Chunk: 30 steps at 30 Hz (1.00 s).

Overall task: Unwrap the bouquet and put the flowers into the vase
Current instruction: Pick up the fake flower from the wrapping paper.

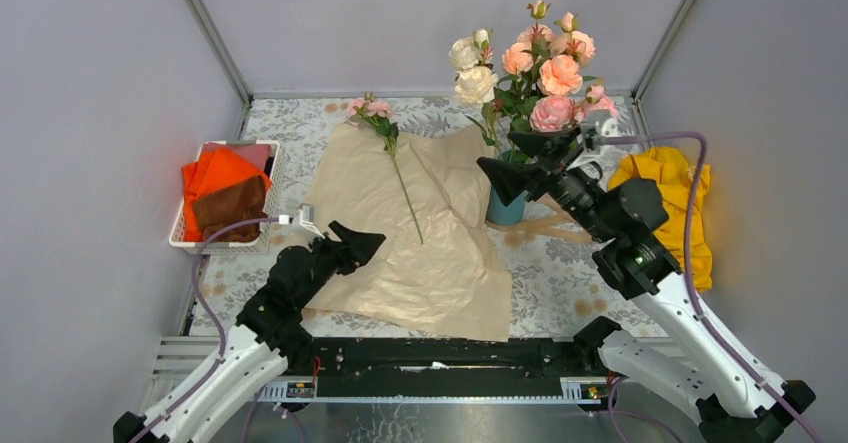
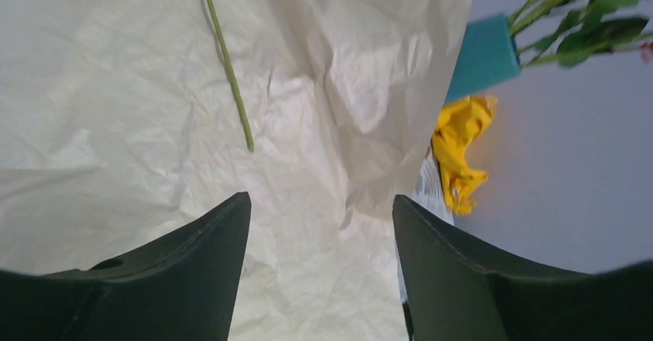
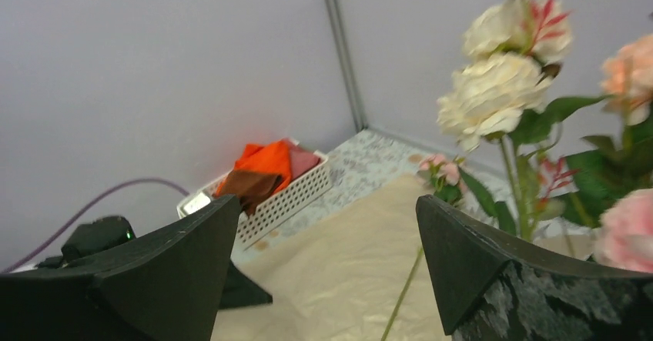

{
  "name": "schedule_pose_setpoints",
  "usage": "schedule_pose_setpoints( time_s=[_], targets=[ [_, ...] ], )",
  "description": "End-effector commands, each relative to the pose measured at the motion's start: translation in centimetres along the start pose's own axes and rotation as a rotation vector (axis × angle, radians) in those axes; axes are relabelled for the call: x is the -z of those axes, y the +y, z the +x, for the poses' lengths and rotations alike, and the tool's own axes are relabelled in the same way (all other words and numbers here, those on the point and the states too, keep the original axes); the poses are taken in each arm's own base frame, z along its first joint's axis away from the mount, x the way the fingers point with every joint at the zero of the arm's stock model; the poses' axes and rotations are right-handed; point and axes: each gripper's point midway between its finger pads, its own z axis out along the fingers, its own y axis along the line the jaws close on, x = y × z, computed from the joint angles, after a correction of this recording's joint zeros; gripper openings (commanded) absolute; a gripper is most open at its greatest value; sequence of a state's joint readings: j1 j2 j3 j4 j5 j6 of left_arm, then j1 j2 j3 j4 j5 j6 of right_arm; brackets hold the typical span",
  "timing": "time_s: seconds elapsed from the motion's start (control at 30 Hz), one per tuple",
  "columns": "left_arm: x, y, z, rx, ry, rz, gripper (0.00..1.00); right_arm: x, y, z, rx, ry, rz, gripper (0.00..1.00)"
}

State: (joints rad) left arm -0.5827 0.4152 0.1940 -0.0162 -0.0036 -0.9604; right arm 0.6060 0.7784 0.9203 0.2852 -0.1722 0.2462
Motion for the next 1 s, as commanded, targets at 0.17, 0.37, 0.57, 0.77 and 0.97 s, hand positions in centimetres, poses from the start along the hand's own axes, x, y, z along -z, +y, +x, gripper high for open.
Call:
schedule_pose_setpoints(
  time_s=[0.17,0.37,0.57,0.77,0.97],
  targets=[
    [2.4,2.7,-4.2,0.036,-0.186,-0.234,0.75,-2.3,3.6,4.5,-0.067,0.227,-0.112,0.87],
    [3.8,5.0,-5.3,0.109,-0.276,-0.354,0.75,-3.6,5.5,12.1,0.0,0.481,-0.053,0.87],
    [5.7,6.2,-6.2,0.119,-0.332,-0.443,0.75,-4.0,6.5,20.1,-0.001,0.683,-0.004,0.84],
    [5.7,6.5,-6.0,0.114,-0.326,-0.446,0.75,-4.9,4.7,26.4,0.047,0.865,0.099,0.83],
    [5.9,6.7,-5.9,0.107,-0.319,-0.455,0.75,-6.1,2.8,31.9,0.122,1.008,0.18,0.8]
  ],
)
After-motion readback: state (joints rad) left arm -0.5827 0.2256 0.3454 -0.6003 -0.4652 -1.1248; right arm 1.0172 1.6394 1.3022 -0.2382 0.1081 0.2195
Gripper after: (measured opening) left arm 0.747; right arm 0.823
